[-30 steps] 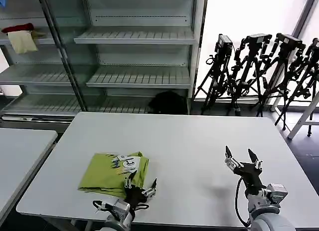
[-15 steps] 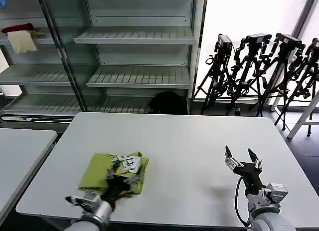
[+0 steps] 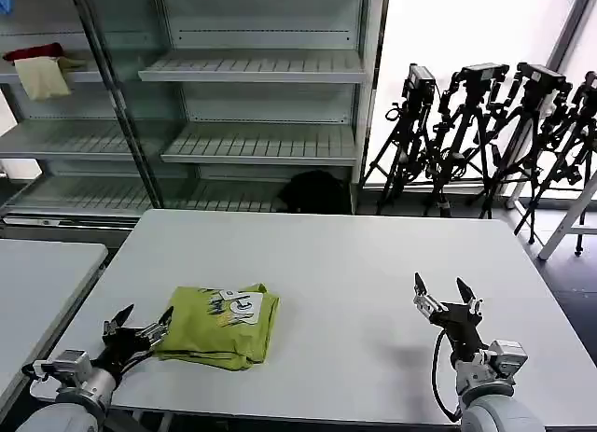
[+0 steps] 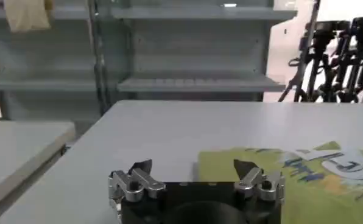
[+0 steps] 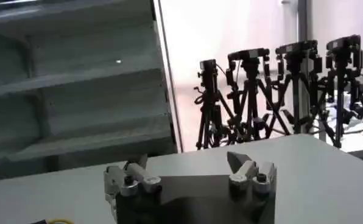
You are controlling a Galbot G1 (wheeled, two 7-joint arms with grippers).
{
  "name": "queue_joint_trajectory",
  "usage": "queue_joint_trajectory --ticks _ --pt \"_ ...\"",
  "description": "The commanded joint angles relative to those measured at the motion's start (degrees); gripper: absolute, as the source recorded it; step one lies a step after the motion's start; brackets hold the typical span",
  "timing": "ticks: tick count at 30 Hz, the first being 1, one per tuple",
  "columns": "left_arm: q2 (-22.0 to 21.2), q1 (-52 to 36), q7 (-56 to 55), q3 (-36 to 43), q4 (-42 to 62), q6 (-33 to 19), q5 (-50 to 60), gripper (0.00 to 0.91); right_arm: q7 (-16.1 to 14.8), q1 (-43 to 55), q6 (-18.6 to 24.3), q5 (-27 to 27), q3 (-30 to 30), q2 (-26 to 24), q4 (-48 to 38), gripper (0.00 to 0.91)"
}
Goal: Fold and organize the clothes.
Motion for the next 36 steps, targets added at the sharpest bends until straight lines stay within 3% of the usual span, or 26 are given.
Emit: queue_joint_trajectory --ticks 1,8,10,11,13,14,15,17,18,30,36 --pt "0.76 -0.75 1.32 -1.77 3.84 2.36 -5.06 0.897 0.05 -0.3 0.03 -0.15 -0.12 0.17 -0.06 0.907" --pt "-0.45 -0.71 1.17 0.32 3.0 2.83 -5.51 0.897 0.23 -0.43 -0.1 -0.57 -0.33 0.39 0.3 0.907" --pt "-0.71 -0.68 0.82 0.8 3.01 3.0 -5.23 0.846 0.26 -0.5 -0.16 -0.57 -0.3 0.4 0.37 0.907" --pt "-0.82 -0.64 0.68 0.99 2.94 3.47 -5.43 0.786 0.26 -0.57 -0.21 -0.56 -0.27 0.35 0.44 0.907" --pt "-1.03 -0.57 0.26 1.33 2.87 3.81 -5.3 0.544 0.32 -0.66 -0.24 -0.56 -0.24 0.32 0.51 0.907" --pt "-1.11 -0.45 0.24 1.55 2.79 3.83 -5.4 0.504 0.31 -0.73 -0.26 -0.56 -0.16 0.34 0.52 0.907" --pt "-1.18 -0.37 0.22 1.75 2.7 3.83 -5.37 0.363 0.31 -0.75 -0.27 -0.56 -0.12 0.34 0.5 0.907" --pt "-1.34 -0.3 0.24 2.01 2.6 3.85 -5.32 0.171 0.37 -0.84 -0.28 -0.56 -0.06 0.3 0.5 0.907" --pt "-1.44 -0.27 0.25 2.13 2.57 3.88 -5.21 0.01 0.36 -0.88 -0.28 -0.55 -0.03 0.31 0.54 0.907" --pt "-1.91 -0.24 1.51 2.09 2.49 5.4 -9.72 0.01 0.63 -0.94 -0.39 -0.52 0.0 0.35 0.86 0.907" --pt "-1.97 -0.61 1.52 1.81 3.42 3.81 -11.95 0.0 0.83 -1.09 -0.44 -0.48 0.09 0.37 1.04 0.907"
